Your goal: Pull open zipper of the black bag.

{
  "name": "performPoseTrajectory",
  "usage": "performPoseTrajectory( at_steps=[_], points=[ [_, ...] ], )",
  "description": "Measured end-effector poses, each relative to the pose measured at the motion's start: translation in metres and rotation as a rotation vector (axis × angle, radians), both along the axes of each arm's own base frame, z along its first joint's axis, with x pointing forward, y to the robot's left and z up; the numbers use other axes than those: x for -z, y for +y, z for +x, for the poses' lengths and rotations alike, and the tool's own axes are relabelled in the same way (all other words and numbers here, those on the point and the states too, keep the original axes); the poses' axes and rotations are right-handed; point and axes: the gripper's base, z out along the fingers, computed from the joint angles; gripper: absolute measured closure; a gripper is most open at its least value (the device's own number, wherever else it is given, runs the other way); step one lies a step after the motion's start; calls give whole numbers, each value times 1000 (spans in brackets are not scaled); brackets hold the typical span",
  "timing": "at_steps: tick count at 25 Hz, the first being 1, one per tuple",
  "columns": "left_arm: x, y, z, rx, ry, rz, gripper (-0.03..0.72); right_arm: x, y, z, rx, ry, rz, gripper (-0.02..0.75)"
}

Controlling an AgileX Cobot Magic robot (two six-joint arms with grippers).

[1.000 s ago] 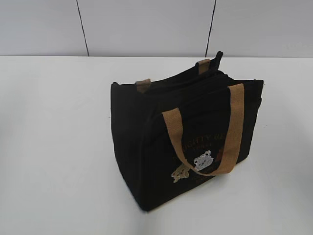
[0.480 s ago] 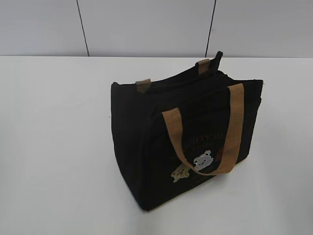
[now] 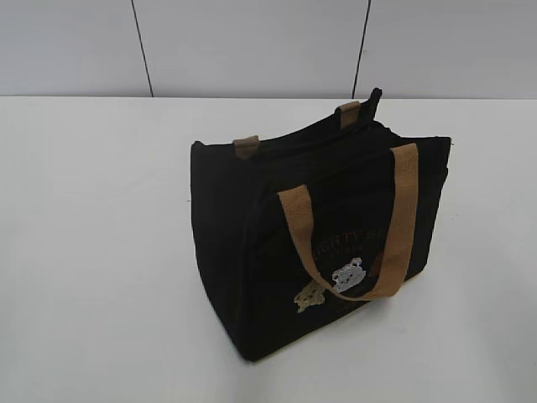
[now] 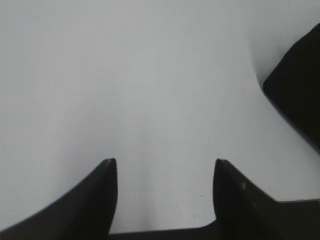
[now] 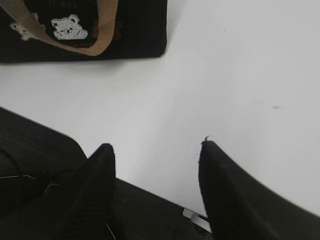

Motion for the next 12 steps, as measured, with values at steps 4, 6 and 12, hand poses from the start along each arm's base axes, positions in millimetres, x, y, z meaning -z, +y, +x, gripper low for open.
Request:
performPoseTrajectory(
  at_steps=[4,6,12],
  points=[
    [-1,1,-9,0,-57,-8,241,8,-3,-15,-3,-16,4,328],
    [-1,2,-14,1,-87,-13,242,13,-5,-21,-1,-23,9,328],
    [-1,4,-31,1,-186,-25,248,20,-9,-38,13,-115,48,344]
  ],
)
